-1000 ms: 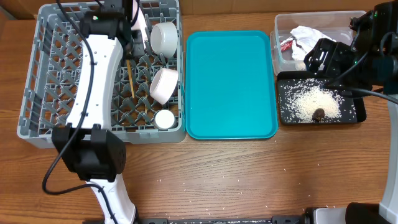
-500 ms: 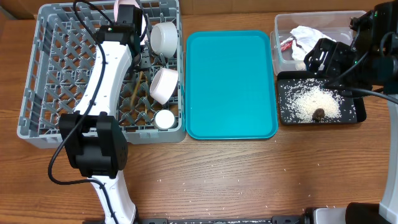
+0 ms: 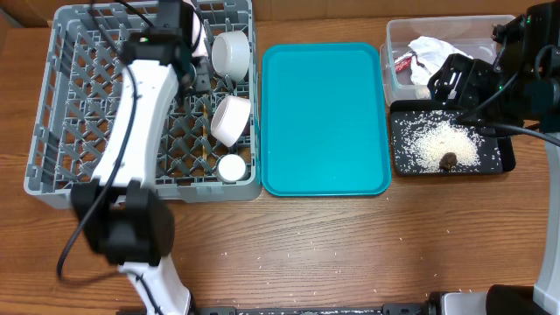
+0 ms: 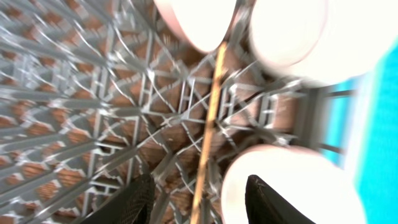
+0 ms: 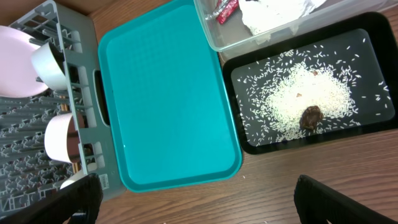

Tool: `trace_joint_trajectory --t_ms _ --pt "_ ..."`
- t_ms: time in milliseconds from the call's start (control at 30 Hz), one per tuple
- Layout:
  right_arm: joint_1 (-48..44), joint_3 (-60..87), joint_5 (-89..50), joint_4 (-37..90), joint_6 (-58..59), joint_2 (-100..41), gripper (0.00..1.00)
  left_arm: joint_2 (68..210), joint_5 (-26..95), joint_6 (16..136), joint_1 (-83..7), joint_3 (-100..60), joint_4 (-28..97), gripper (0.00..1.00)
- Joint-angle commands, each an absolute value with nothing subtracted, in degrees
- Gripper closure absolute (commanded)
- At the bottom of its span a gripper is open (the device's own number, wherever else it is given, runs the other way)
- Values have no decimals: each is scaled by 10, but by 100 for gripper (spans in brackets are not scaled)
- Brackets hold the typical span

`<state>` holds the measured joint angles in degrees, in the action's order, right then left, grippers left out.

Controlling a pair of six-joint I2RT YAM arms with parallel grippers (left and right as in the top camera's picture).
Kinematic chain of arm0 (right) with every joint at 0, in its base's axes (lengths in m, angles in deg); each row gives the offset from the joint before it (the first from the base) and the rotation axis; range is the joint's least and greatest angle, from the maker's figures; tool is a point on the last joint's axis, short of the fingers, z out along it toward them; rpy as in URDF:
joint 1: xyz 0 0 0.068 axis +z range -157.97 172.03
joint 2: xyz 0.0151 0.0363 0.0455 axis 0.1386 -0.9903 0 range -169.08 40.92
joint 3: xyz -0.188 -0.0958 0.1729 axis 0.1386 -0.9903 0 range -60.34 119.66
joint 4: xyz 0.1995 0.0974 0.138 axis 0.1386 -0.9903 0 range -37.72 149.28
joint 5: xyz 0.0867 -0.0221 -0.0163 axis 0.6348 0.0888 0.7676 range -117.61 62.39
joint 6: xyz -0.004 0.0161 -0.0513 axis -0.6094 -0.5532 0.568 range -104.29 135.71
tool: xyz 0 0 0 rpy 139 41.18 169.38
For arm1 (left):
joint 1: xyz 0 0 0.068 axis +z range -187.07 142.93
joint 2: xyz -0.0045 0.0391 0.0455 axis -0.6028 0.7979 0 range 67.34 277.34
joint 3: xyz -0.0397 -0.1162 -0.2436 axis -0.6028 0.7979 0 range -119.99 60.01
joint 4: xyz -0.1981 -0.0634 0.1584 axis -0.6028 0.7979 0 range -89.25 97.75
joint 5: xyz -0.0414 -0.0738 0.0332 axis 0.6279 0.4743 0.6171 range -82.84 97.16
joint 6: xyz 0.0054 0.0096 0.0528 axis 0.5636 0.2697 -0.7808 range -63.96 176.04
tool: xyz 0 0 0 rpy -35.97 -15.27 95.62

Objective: Sort waste into correct bins and load items into the dishwasher

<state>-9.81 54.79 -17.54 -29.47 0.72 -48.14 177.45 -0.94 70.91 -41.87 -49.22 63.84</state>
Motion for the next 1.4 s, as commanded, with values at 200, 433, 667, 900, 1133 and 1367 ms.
trace_joint_trajectory --t_ms 200,433,667,900,1133,1367 --pt "-100 552 -182 -294 7 -478 0 1564 8 678 -462 -516 669 52" --pt "-100 552 -182 -294 7 -478 0 1501 -7 666 -515 -485 707 64" --pt "-100 552 -182 -294 7 -478 0 1341 -42 698 -542 -268 552 67" --pt "-100 552 -182 -294 7 -478 0 1083 24 769 -564 95 258 38" --pt "-100 552 -182 -294 7 -478 0 994 13 640 -567 272 110 0" --pt "-100 552 -182 -294 7 -478 0 1014 40 607 -566 306 106 0"
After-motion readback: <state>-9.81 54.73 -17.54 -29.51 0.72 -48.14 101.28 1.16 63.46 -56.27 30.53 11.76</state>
